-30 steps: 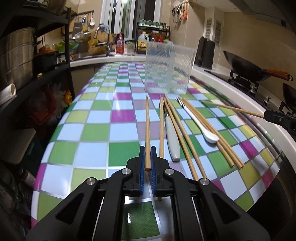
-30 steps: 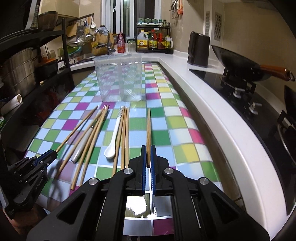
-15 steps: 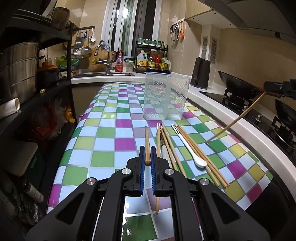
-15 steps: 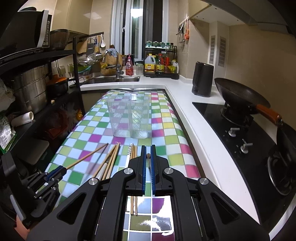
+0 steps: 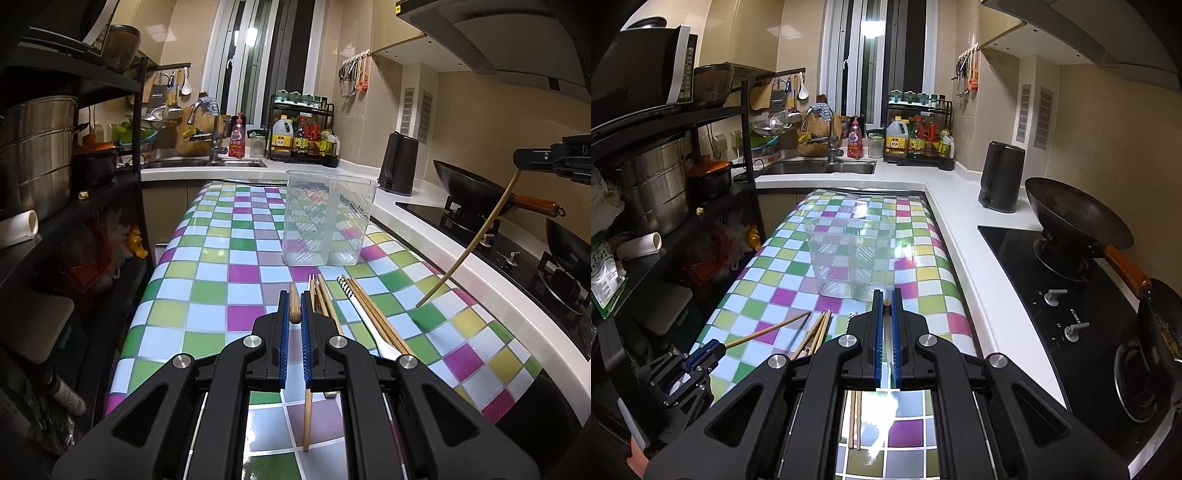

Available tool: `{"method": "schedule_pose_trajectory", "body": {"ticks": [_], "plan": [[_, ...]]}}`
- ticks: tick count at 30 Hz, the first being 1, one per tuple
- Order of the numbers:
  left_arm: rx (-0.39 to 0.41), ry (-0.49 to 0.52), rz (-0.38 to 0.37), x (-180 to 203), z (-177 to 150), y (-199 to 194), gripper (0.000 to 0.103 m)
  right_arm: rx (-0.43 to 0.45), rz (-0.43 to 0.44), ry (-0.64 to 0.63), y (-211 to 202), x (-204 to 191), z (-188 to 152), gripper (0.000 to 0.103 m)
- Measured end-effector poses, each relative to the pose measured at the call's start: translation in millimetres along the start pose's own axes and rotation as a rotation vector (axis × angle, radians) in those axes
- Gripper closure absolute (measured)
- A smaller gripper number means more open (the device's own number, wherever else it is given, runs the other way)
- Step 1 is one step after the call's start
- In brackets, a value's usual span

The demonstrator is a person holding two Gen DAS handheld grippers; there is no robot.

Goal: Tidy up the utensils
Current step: 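Lift the chopstick in the left tool toward the clear container while the right tool carries its chopstick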

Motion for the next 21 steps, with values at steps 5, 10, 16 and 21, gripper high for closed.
{"method": "schedule_pose_trajectory", "body": {"ticks": [5,10,16,21], "plan": [[-0.010,-0.012,-0.004,-3.3,-1.1,4.1,0.097,-0.017,-0.001,-0.020,2.5,-3.4,9.3,0.099],[-0.019,-0.022,-0.017,-2.8,-1.1,4.9,0.097,-0.034,0.002,-0.016,0.2,-3.6,19.1,0.099],[-0.004,-0.017,-0.031,-0.4,9.2,-2.0,0.097,-0.037,0.004,-0.053,-11.6,-9.9,44.8,0.099],[0.014,-0.021,-0.042,-5.5,26.1,-5.7,0.097,-0.039,0.021,-0.110,-20.7,-20.9,73.8,0.099]]}}
Point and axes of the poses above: each gripper's, at about its wrist camera, not at the fingertips, and y roughly the way its jaws point, x to its right, z to its top, the point moved 4 cm from there along y, roughly the way its jaws point, and after that the axes turned 14 degrees about z, right-handed, at the moved point
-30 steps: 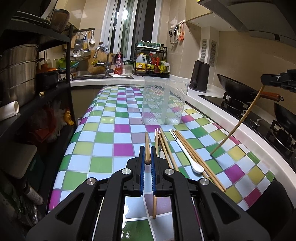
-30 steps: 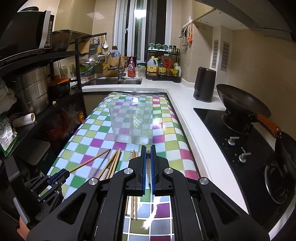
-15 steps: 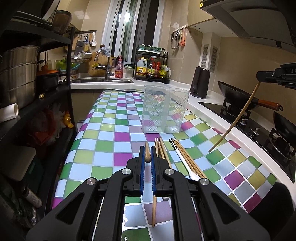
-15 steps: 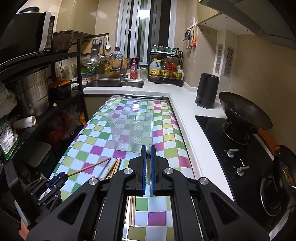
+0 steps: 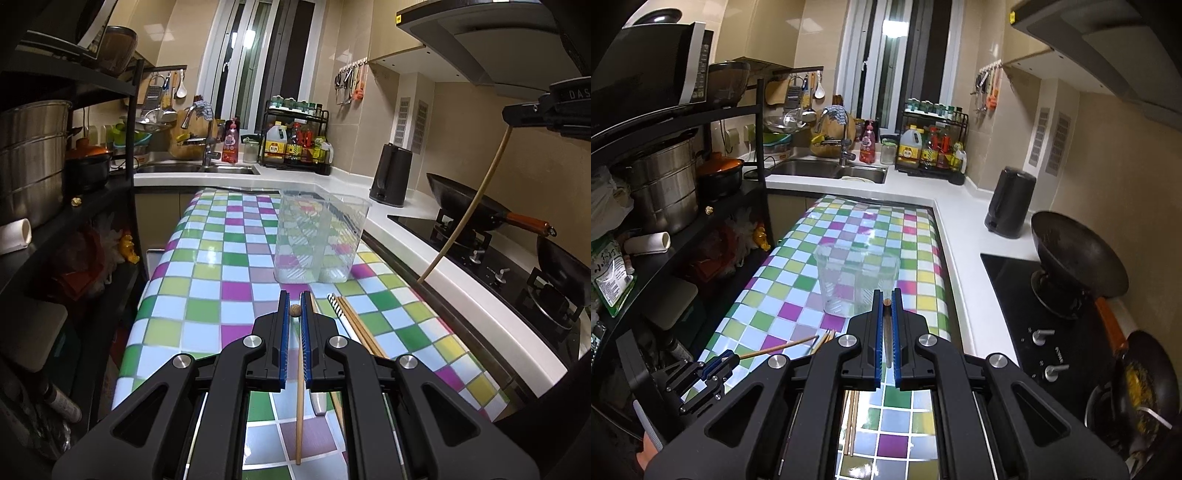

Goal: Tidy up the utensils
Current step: 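Lift the chopstick in the left tool toward the clear container while the right tool carries its chopstick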

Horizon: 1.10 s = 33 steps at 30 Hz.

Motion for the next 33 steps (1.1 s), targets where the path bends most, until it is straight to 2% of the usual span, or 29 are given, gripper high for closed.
{"method": "schedule_pose_trajectory", "body": {"ticks": [5,7,16,24,33], "plan": [[0.036,-0.015,0.002,-7.8,26.3,0.5,0.097,-0.015,0.020,-0.075,7.8,-7.2,32.4,0.099],[0.033,-0.025,-0.021,-12.3,41.8,4.4,0.097,-0.004,0.031,-0.088,13.2,-7.2,45.0,0.099],[-0.017,-0.018,-0.088,-12.2,94.2,26.9,0.097,0.044,0.128,-0.007,29.9,7.1,51.6,0.099],[-0.044,0.032,-0.069,-5.0,142.2,36.5,0.097,0.086,0.145,0.028,39.0,42.9,84.4,0.099],[-0.066,0.064,-0.091,11.5,236.5,46.3,0.097,0.071,0.122,-0.005,42.4,63.9,127.0,0.099]]}}
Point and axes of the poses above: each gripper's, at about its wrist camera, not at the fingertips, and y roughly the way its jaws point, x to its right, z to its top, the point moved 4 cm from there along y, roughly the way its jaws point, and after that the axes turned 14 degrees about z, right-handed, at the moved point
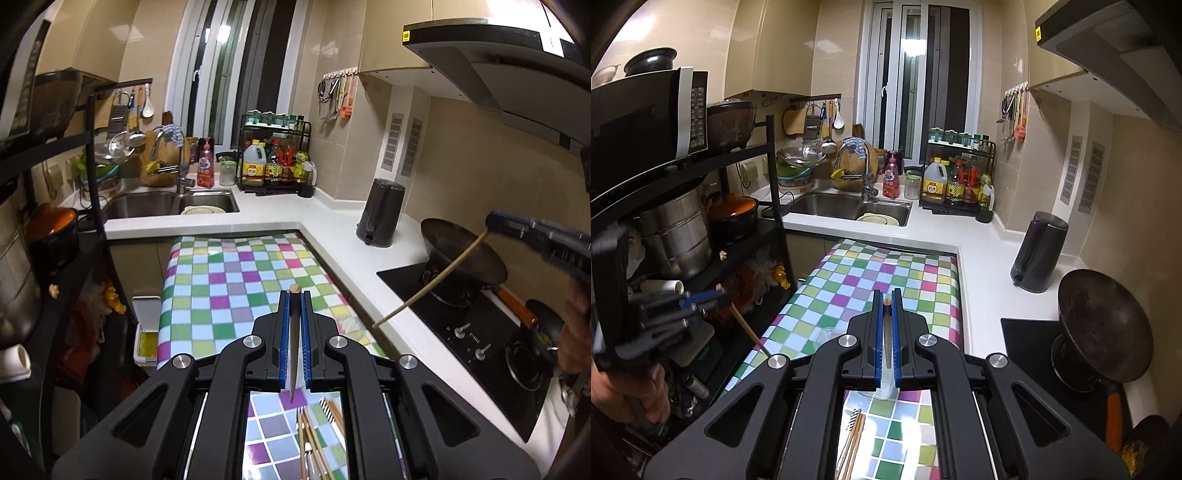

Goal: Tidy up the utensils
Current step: 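Lift the chopstick in the left tool toward the clear container while the right tool carries its chopstick, then lower the chopstick into the clear container and open the left tool while the right tool releases its chopstick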

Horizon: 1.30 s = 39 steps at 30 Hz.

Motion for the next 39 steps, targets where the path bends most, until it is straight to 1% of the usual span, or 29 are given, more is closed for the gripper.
{"method": "schedule_pose_trajectory", "body": {"ticks": [3,5,7,9,12,14,16,19,23,27,32,35,37,38,39], "plan": [[0.017,0.016,0.006,5.0,27.8,3.3,0.097,-0.003,0.000,0.012,7.2,8.5,9.4,0.099],[0.017,0.010,-0.009,7.3,45.7,10.7,0.097,-0.007,0.012,0.033,15.3,12.8,11.5,0.099],[0.011,0.010,-0.020,11.3,55.9,21.8,0.097,-0.016,0.001,0.038,25.6,15.3,11.0,0.099],[0.002,0.024,-0.012,15.9,57.6,36.7,0.097,-0.028,-0.003,0.057,38.9,19.5,7.6,0.099],[-0.041,0.032,-0.014,21.0,48.4,64.0,0.097,-0.057,0.007,0.084,59.2,22.1,-2.4,0.099],[-0.083,0.023,-0.019,21.0,36.2,84.6,0.097,-0.077,0.011,0.082,71.7,22.2,-10.4,0.099],[-0.107,0.019,-0.013,20.2,25.7,99.0,0.097,-0.091,0.018,0.097,82.4,25.4,-17.8,0.099],[-0.136,0.027,-0.024,21.3,14.7,113.6,0.097,-0.118,0.029,0.124,96.7,30.1,-28.8,0.099],[-0.177,0.050,-0.034,24.3,5.7,133.0,0.097,-0.156,0.022,0.129,112.4,34.1,-38.6,0.099],[-0.192,0.080,-0.014,25.4,-1.8,148.6,0.097,-0.187,0.016,0.140,133.4,36.5,-45.7,0.099],[-0.252,0.095,-0.043,30.0,-16.3,172.4,0.097,-0.248,0.012,0.171,161.7,39.2,-58.2,0.099],[-0.271,0.112,-0.052,36.1,-21.7,179.1,0.097,-0.271,0.013,0.196,168.8,43.4,-65.7,0.098],[-0.262,0.128,-0.041,40.8,-23.0,178.6,0.095,-0.276,0.029,0.213,168.6,45.2,-71.1,0.094],[-0.252,0.137,-0.032,43.2,-23.2,176.1,0.085,-0.278,0.029,0.213,166.3,45.5,-74.9,0.089],[-0.230,0.142,-0.017,43.7,-22.1,171.4,0.075,-0.265,0.020,0.213,161.7,46.3,-77.3,0.071]]}}
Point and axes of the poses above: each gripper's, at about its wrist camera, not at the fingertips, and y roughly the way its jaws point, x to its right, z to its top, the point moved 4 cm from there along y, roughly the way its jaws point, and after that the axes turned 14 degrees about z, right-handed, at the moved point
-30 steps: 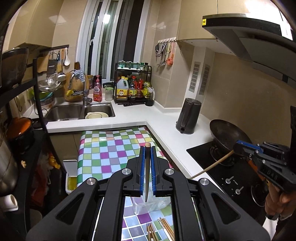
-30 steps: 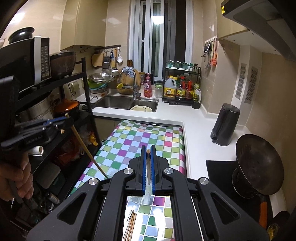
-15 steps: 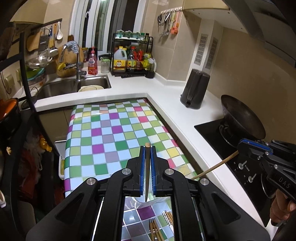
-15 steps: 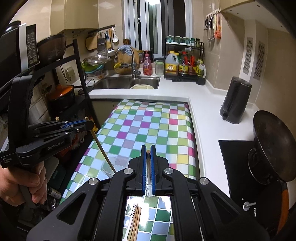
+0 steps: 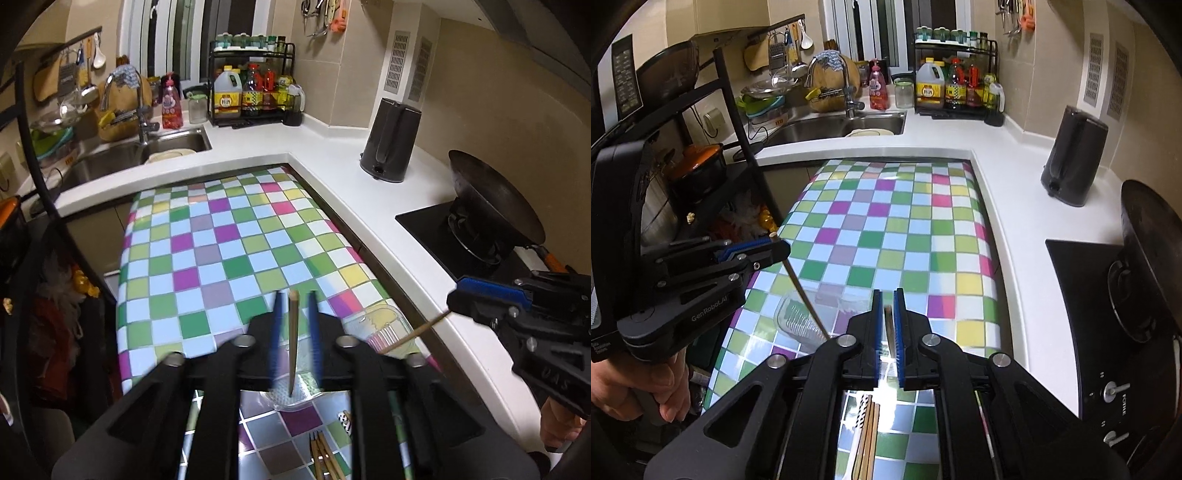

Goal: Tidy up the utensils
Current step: 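Lower the chopstick into the clear container and open the left tool while the right tool releases its chopstick, then move both open tools back over the remaining chopsticks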

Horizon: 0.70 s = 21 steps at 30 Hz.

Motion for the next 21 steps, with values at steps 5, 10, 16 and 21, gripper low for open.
{"method": "schedule_pose_trajectory", "body": {"ticks": [5,10,16,21], "plan": [[0.134,-0.044,0.082,-3.1,-5.7,-45.6,0.059,0.116,0.024,-0.008,-40.1,1.5,-21.0,0.061],[0.277,-0.107,0.157,-1.7,-39.3,-110.2,0.052,0.267,0.024,0.018,-94.2,4.6,-60.6,0.061],[0.343,-0.135,0.165,11.1,-106.9,-147.3,0.052,0.399,-0.065,0.005,-134.4,1.7,-113.9,0.061],[0.308,-0.139,0.140,20.4,-167.1,-149.0,0.067,0.443,-0.124,0.052,-126.7,-3.2,-159.5,0.061]]}}
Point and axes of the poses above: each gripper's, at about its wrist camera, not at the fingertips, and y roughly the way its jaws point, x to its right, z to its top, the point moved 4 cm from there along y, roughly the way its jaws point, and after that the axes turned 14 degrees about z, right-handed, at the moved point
